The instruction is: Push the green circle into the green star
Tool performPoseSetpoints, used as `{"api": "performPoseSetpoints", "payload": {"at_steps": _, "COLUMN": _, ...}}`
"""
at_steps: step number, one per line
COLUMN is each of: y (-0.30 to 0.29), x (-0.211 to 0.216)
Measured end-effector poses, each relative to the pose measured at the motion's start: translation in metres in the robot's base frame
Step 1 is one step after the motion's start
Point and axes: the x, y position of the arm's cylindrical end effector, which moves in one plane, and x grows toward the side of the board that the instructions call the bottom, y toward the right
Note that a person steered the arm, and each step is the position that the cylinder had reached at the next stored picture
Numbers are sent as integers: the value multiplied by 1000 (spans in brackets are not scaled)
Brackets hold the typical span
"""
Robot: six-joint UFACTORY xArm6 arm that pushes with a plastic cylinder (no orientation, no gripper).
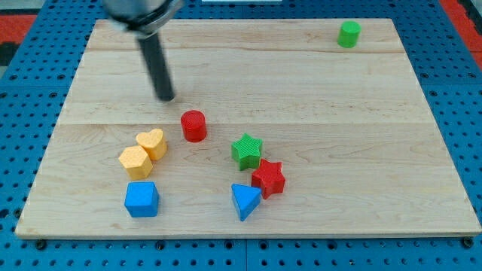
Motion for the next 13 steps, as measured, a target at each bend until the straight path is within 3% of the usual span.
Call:
{"api": "performPoseSetpoints", "payload": {"at_steps": 1, "y": 127, "x": -55}}
{"api": "performPoseSetpoints", "payload": {"at_steps": 2, "y": 255, "x": -44}}
{"api": "performPoseSetpoints", "payload": {"at_steps": 3, "y": 337, "x": -92}}
{"api": "performPoseSetpoints", "payload": {"at_steps": 4, "y": 327, "x": -140}}
{"api": "performPoseSetpoints", "payload": {"at_steps": 5, "y": 241, "x": -135}}
{"api": "performPoseSetpoints", "payload": {"at_steps": 6, "y": 196, "x": -85}}
{"api": "performPoseSetpoints", "payload": {"at_steps": 7, "y": 216, "x": -148}}
{"api": "performPoseSetpoints", "payload": {"at_steps": 8, "y": 312, "x": -145}}
{"api": "performPoseSetpoints", "payload": {"at_steps": 10, "y": 126, "x": -78}}
{"api": "performPoseSetpoints", "payload": {"at_steps": 11, "y": 131, "x": -57}}
{"api": "performPoseSetpoints", "payload": {"at_steps": 12, "y": 137, "x": -94}}
{"api": "performPoseSetpoints", "payload": {"at_steps": 13, "y": 201, "x": -86}}
